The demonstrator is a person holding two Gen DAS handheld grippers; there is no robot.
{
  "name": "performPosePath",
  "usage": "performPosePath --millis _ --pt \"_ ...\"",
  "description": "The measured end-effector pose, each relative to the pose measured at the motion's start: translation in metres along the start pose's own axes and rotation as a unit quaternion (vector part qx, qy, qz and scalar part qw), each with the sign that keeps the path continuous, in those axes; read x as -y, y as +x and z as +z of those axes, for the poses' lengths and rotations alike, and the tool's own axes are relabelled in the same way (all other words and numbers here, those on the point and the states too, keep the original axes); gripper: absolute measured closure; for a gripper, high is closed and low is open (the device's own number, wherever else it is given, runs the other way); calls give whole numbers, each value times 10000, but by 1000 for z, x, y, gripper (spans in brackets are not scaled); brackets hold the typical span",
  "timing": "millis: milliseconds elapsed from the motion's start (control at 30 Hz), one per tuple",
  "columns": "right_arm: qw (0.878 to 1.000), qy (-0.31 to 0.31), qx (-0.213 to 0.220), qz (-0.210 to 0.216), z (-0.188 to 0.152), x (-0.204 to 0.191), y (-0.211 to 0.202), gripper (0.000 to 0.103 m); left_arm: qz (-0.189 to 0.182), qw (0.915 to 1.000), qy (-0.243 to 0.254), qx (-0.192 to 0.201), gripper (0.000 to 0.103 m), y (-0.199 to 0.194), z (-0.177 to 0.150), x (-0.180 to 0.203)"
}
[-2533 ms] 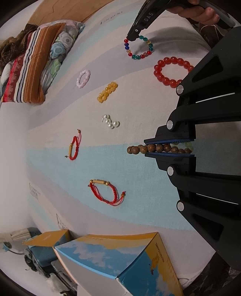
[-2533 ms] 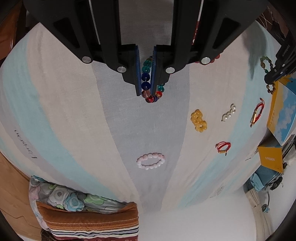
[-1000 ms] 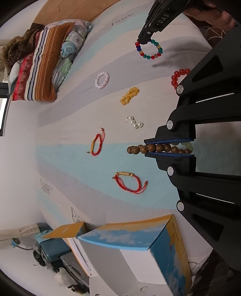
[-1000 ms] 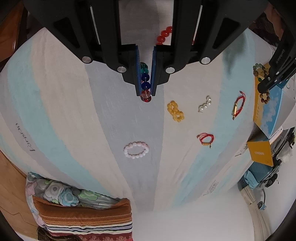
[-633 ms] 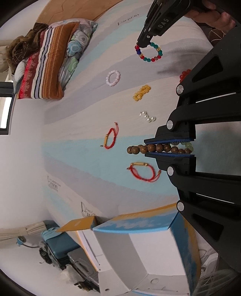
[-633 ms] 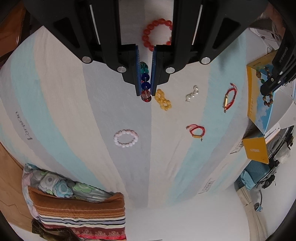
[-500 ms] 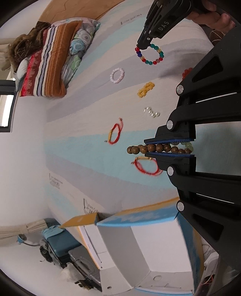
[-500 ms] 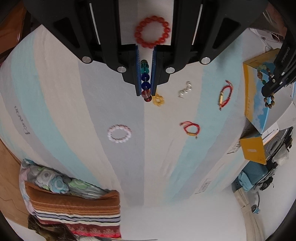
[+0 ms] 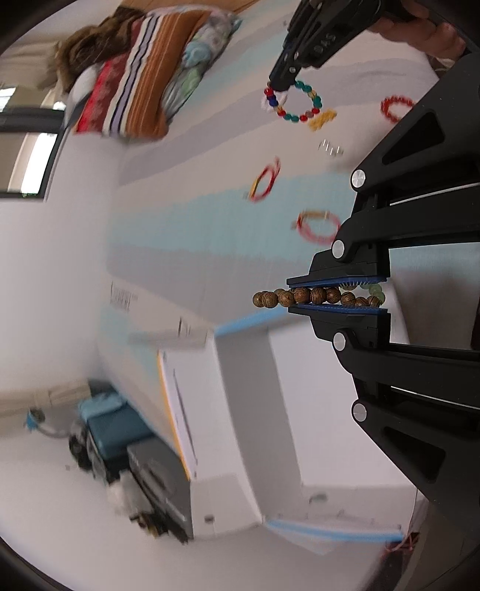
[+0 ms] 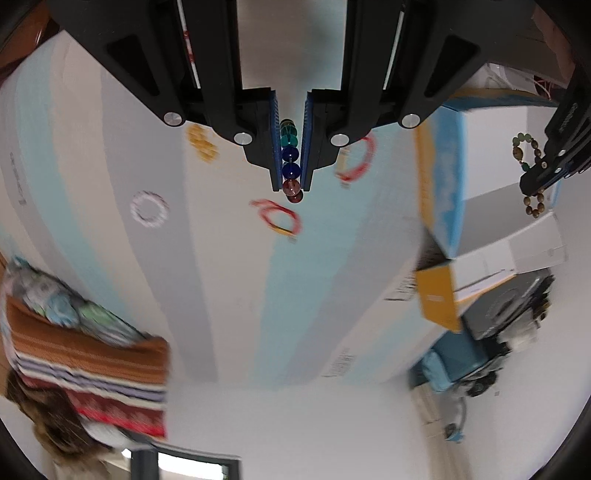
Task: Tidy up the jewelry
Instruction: 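Carry both held bracelets over to the open white cardboard box, then open both tools to drop the bracelets into the box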
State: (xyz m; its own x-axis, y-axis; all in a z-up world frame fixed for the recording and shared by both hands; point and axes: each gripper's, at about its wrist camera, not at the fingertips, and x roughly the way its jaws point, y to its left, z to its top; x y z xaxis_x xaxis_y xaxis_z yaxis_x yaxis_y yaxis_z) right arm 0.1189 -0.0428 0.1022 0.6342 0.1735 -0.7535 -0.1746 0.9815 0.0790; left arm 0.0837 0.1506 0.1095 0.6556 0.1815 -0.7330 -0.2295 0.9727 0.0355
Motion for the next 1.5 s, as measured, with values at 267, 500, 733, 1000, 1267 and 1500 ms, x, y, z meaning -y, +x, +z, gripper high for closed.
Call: performPosePath --millis 267,500,733,1000,1267,1500 --pt "9975 -578 102 400 14 -99 -5 94 440 9980 -434 -145 95 -3 2 -91" --pt "9925 -984 57 728 11 -171 0 94 786 9928 -797 -437 95 5 -10 -161" --pt "9878 -1285 -307 827 -1 -218 30 94 841 9868 -1040 -914 95 35 -29 -202" --pt "9777 -1449 -1211 915 -18 -241 94 94 842 9777 -1054 -1609 95 79 -47 -218" --pt "9665 -1379 -1999 830 -30 -244 144 94 853 9651 -1099 -2217 95 117 -58 -226" --pt "9638 -1335 -2155 822 -34 -243 154 94 952 9576 -1157 -2460 95 136 -70 -236"
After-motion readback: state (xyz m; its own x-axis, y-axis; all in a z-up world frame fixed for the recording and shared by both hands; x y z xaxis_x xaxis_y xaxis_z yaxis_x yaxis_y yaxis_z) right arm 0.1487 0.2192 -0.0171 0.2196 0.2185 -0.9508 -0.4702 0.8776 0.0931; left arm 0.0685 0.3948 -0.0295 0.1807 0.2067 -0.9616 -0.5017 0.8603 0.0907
